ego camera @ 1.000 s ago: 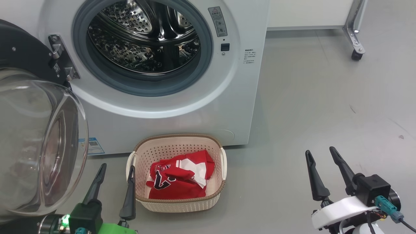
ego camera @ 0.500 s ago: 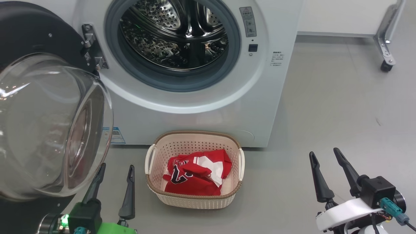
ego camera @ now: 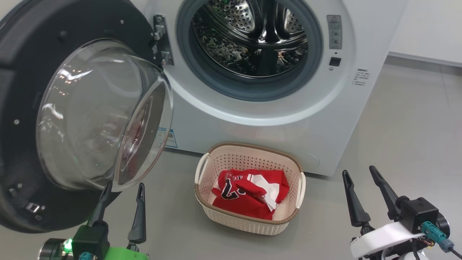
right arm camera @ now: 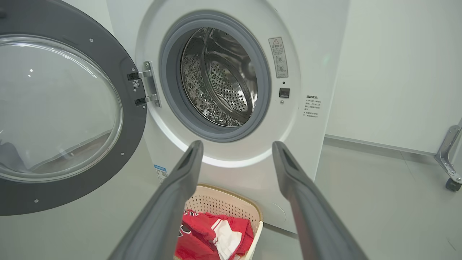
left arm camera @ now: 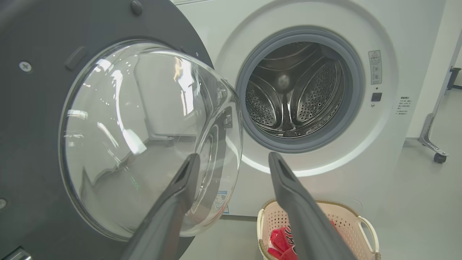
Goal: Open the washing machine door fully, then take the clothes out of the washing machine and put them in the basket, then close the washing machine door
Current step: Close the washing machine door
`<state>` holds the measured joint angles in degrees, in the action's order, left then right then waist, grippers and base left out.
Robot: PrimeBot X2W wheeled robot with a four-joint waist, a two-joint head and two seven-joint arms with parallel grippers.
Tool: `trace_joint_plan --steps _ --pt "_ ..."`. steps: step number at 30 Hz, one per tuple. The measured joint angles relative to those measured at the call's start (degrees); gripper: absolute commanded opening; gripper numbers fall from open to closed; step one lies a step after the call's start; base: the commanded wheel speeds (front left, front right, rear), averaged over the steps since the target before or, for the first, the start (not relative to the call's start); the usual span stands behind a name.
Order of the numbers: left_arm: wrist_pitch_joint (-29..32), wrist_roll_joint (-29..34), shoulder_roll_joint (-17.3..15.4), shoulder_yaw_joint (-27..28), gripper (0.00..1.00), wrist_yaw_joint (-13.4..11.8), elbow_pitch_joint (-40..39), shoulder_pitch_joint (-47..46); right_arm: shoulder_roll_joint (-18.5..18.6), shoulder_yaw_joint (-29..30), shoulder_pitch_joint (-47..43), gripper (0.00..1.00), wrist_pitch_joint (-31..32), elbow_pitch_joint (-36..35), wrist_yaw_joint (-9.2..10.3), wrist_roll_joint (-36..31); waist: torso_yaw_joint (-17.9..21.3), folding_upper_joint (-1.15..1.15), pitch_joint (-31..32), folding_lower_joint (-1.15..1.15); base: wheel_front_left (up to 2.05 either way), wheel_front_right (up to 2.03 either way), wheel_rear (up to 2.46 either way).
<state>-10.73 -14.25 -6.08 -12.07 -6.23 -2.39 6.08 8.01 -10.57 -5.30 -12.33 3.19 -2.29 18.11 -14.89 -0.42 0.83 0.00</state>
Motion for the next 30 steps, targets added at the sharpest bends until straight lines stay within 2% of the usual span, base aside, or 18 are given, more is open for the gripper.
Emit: trace_joint_plan --steps 14,27,28,29,30 --pt "0.0 0.3 -0.1 1.5 1.00 0.0 -0.3 1.6 -0.7 -1.7 -0.5 1.00 0.6 0.0 -0.08 0.0 -8.2 0.00 1.0 0.00 0.00 0.00 0.00" --pt "0.0 0.3 -0.2 2.5 1.00 0.0 -1.3 2.5 -0.8 -2.3 -0.5 1.00 1.0 -0.1 -0.08 0.0 -8.9 0.00 1.1 0.00 0.00 0.00 0.00" --pt "0.0 0.3 -0.2 2.6 0.69 0.0 -1.4 2.5 -0.8 -2.3 -0.5 1.00 1.0 -0.1 -0.08 0.0 -8.9 0.00 1.0 0.00 0.00 0.00 0.00" --pt "0.0 0.3 -0.2 2.6 0.28 0.0 -1.5 2.5 -0.8 -2.3 -0.5 1.00 1.0 -0.1 -0.08 0.0 -9.0 0.00 1.0 0.00 0.00 0.00 0.00" --pt "0.0 0.3 -0.2 2.6 0.00 0.0 -1.5 2.5 -0.8 -2.3 -0.5 1.00 1.0 -0.1 -0.08 0.0 -9.0 0.00 1.0 0.00 0.00 0.00 0.00"
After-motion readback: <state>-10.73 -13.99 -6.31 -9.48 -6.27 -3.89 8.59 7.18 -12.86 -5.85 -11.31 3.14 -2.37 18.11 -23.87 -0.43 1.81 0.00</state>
